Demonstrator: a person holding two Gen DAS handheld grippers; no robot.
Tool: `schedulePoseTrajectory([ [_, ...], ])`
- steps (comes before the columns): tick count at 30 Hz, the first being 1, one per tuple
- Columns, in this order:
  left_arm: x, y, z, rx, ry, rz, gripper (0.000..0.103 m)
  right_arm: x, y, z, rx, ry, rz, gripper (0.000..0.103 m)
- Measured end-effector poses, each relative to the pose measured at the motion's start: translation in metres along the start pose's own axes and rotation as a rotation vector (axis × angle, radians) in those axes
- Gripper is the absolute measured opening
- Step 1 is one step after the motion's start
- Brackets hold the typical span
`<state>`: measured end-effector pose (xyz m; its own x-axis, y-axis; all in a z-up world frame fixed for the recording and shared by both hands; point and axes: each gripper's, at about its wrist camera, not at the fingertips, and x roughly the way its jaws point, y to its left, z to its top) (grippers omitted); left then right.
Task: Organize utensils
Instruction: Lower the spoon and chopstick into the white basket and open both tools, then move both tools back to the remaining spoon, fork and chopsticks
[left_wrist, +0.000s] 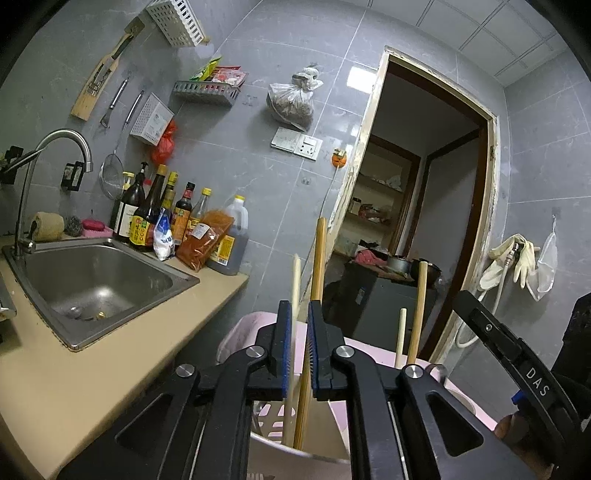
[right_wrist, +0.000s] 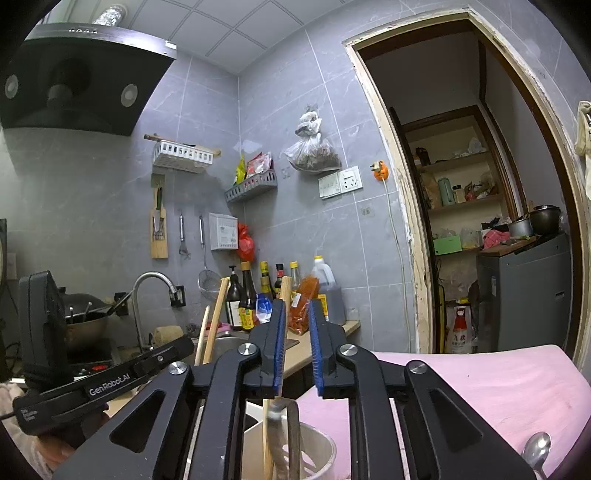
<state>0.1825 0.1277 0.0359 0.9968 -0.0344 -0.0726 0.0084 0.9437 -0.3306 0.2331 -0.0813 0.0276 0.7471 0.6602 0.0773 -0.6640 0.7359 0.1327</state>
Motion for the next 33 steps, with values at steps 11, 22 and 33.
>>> schedulePoseTrajectory([
  [11,-0.012,-0.001,0.004,-0.001,-0.033,0.031,0.043,-0.009,-0.002,0.001,0.016,-0.022,-0.052,0.042],
  [22,-0.040,-0.016,-0.001,0.064,-0.104,0.109,0.085,-0.040,-0.006,0.006,-0.018,-0.038,-0.176,0.086],
  [33,-0.068,-0.035,-0.007,0.042,-0.092,0.052,0.101,-0.101,-0.016,0.019,-0.034,-0.077,-0.281,0.103],
])
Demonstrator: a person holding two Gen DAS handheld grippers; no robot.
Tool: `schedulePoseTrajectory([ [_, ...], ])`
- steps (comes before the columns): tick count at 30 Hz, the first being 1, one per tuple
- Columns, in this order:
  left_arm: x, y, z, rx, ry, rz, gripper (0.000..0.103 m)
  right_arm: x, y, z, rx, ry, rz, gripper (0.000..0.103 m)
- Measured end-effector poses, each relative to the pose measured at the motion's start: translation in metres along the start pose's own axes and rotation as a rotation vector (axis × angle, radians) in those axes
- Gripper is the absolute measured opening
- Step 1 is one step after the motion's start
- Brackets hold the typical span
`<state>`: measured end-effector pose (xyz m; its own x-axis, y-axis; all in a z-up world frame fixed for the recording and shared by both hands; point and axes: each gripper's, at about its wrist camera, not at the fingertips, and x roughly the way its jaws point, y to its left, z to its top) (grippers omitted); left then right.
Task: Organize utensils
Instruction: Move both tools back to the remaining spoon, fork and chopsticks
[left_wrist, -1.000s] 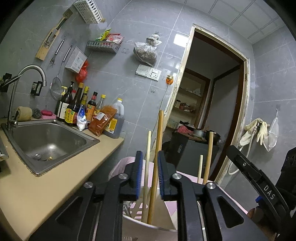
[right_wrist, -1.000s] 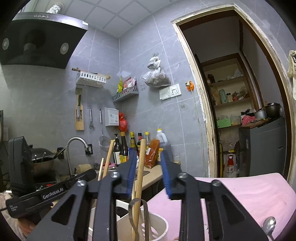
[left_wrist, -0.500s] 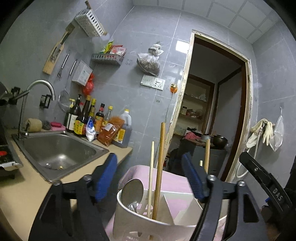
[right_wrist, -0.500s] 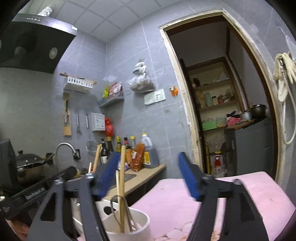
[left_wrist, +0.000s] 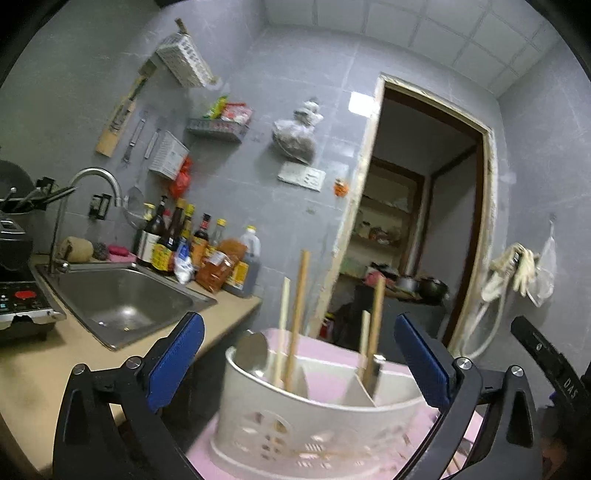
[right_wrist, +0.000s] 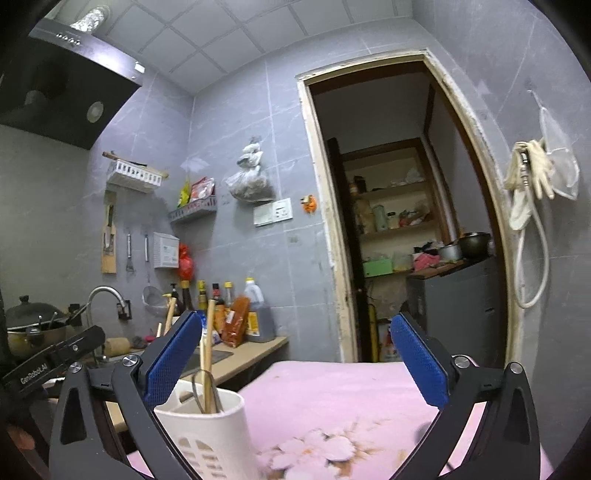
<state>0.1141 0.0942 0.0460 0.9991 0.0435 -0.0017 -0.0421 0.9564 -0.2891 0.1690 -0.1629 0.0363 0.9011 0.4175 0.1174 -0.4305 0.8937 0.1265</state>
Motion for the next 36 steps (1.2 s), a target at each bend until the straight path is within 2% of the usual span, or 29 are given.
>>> schedulePoseTrajectory([
  [4,-0.003,-0.020,-0.002,0.044,0.047,-0.066,0.101,-0.022,-0.021,0.007,0.015,0.013,-0.052,0.103],
  [7,-0.001,-0.039,-0.007,0.082,0.120,-0.119,0.101,-0.036,-0.040,0.014,-0.006,0.048,-0.096,0.103],
  [13,0.010,-0.080,-0.027,0.139,0.311,-0.242,0.101,-0.058,-0.081,0.016,-0.082,0.197,-0.206,0.103],
  [16,0.014,-0.101,-0.042,0.182,0.373,-0.287,0.101,-0.068,-0.105,0.011,-0.077,0.279,-0.252,0.103],
  [24,0.033,-0.150,-0.074,0.318,0.557,-0.336,0.101,-0.072,-0.157,-0.004,0.050,0.446,-0.289,0.103],
  [30,0.062,-0.174,-0.099,0.361,0.715,-0.333,0.100,-0.055,-0.177,-0.023,0.109,0.580,-0.239,0.103],
  [33,0.077,-0.183,-0.110,0.370,0.779,-0.344,0.089,-0.044,-0.178,-0.032,0.096,0.635,-0.211,0.100],
  [35,0.087,-0.187,-0.116,0.384,0.813,-0.352,0.074,-0.033,-0.179,-0.039,0.088,0.681,-0.184,0.097],
  [36,0.091,-0.190,-0.120,0.392,0.829,-0.353,0.071,-0.027,-0.179,-0.043,0.084,0.700,-0.173,0.094],
])
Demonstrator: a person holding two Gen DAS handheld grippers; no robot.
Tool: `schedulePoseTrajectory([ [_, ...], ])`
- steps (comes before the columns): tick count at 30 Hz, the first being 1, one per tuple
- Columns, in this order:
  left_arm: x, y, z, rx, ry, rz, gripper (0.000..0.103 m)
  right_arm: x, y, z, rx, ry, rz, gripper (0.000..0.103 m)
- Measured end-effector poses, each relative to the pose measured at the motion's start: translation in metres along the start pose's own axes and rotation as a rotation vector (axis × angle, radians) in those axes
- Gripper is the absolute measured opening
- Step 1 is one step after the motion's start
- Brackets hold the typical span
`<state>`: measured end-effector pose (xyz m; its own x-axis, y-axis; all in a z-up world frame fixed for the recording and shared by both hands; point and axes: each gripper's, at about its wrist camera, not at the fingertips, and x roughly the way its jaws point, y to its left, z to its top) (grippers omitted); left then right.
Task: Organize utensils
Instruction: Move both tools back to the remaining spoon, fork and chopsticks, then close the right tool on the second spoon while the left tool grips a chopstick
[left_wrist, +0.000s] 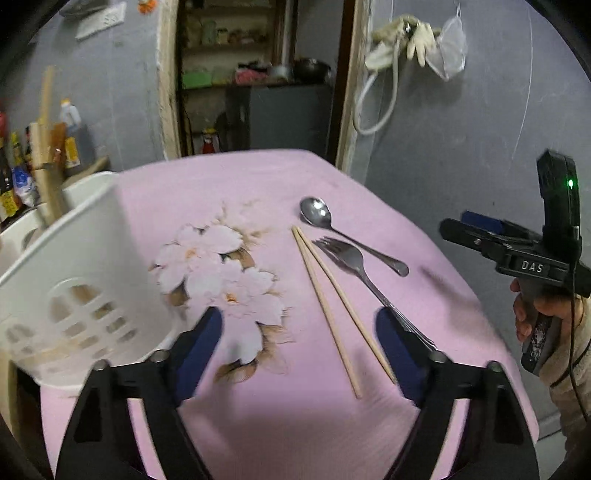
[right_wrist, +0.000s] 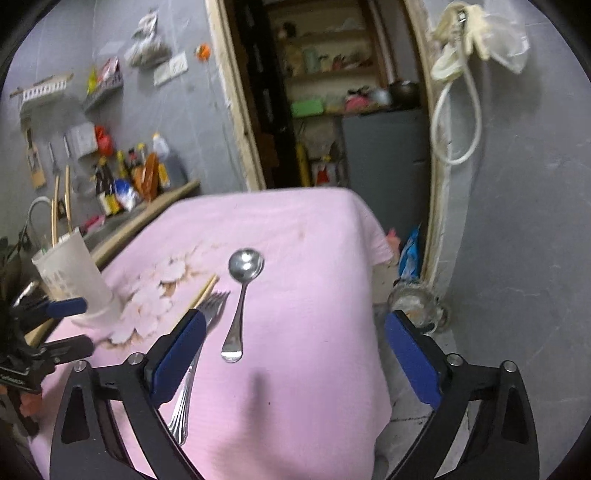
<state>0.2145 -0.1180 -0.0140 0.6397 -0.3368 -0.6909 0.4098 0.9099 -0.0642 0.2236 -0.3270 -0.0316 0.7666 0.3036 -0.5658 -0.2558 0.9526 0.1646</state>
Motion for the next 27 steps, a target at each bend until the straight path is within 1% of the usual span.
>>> schedulePoseTrajectory([
  [2,0.013,-0.001,0.004,0.006,0.029,-0.013,0.060,0.010,0.001,0.002,-0.016,0.032,0.010,0.087],
  [3,0.018,-0.001,0.003,0.006,0.041,-0.018,0.056,0.017,0.003,0.003,-0.027,0.053,0.018,0.082],
  [4,0.026,0.000,0.006,0.002,0.061,-0.027,0.050,0.022,0.005,0.004,-0.035,0.070,0.025,0.078],
  [5,0.033,0.000,0.007,-0.005,0.080,-0.038,0.044,0.027,0.006,0.005,-0.042,0.084,0.030,0.076],
  [6,0.037,0.002,0.009,-0.014,0.097,-0.045,0.041,0.033,0.008,0.006,-0.052,0.101,0.037,0.072],
  [8,0.050,0.007,0.012,-0.038,0.135,-0.059,0.032,0.042,0.010,0.009,-0.070,0.123,0.044,0.069],
  [10,0.064,0.015,0.016,-0.075,0.169,-0.076,0.029,0.050,0.011,0.011,-0.079,0.148,0.053,0.062],
  [12,0.076,0.020,0.016,-0.111,0.200,-0.098,0.026,0.060,0.011,0.014,-0.085,0.175,0.074,0.058],
  [13,0.078,0.021,0.018,-0.120,0.199,-0.102,0.025,0.064,0.012,0.016,-0.089,0.186,0.078,0.057],
  [15,0.081,0.023,0.023,-0.119,0.198,-0.102,0.022,0.072,0.013,0.020,-0.099,0.207,0.085,0.056],
  [22,0.090,0.030,0.032,-0.140,0.200,-0.077,0.006,0.096,0.022,0.033,-0.141,0.258,0.100,0.055],
  [27,0.091,0.040,0.032,-0.188,0.196,-0.118,0.006,0.116,0.031,0.041,-0.180,0.289,0.101,0.055],
])
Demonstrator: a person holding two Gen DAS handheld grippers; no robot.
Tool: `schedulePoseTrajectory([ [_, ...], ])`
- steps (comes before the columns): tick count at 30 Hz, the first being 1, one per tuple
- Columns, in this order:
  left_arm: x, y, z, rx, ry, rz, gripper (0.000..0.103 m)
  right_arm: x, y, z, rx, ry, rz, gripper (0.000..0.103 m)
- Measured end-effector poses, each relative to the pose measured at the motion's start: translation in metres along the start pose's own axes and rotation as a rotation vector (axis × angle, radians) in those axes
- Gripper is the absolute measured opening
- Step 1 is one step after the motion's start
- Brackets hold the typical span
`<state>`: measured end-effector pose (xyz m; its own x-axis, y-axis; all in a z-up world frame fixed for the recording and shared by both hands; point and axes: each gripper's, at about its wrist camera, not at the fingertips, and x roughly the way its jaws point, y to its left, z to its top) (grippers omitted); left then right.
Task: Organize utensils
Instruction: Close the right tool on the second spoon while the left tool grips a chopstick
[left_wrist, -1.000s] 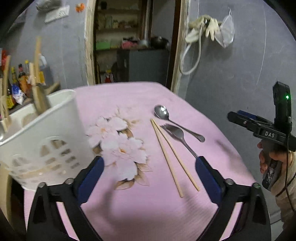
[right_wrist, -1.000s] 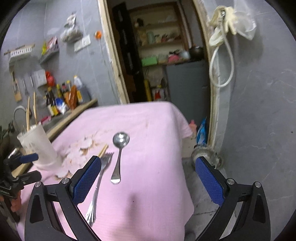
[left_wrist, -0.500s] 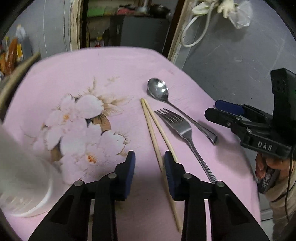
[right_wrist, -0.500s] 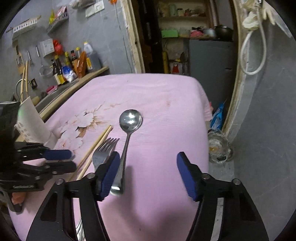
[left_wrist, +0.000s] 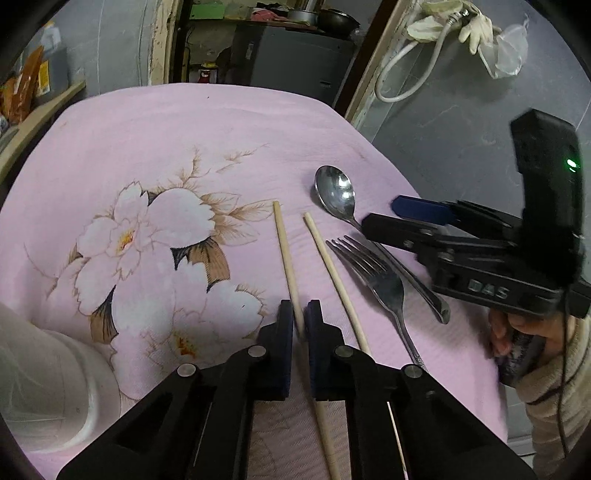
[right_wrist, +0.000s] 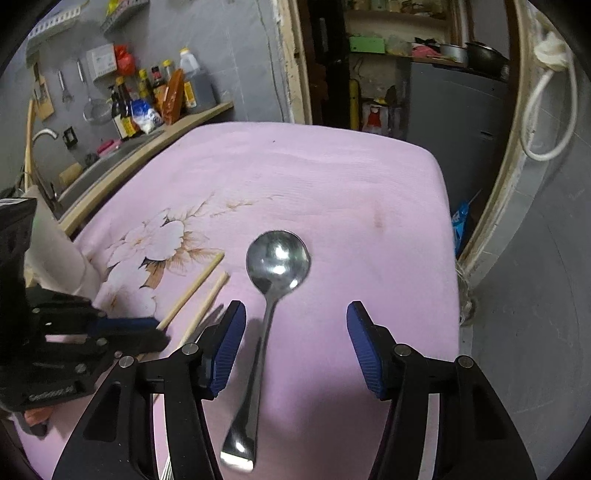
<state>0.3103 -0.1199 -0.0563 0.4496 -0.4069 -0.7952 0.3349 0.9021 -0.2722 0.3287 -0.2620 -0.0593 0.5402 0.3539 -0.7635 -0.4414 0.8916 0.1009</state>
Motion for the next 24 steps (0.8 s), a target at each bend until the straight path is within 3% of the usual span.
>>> schedulePoseTrajectory([
  [18,-0.006,0.005,-0.003,-0.023,-0.002,-0.035,0.006,0.035,0.008,0.023,-0.094,0.074,-0.016,0.057],
  [22,-0.006,0.006,-0.001,-0.032,0.002,-0.052,0.006,0.037,0.010,0.024,-0.103,0.077,-0.030,0.054],
  [24,-0.005,0.006,-0.001,-0.031,-0.002,-0.045,0.004,0.037,0.013,0.024,-0.109,0.072,-0.038,0.043],
])
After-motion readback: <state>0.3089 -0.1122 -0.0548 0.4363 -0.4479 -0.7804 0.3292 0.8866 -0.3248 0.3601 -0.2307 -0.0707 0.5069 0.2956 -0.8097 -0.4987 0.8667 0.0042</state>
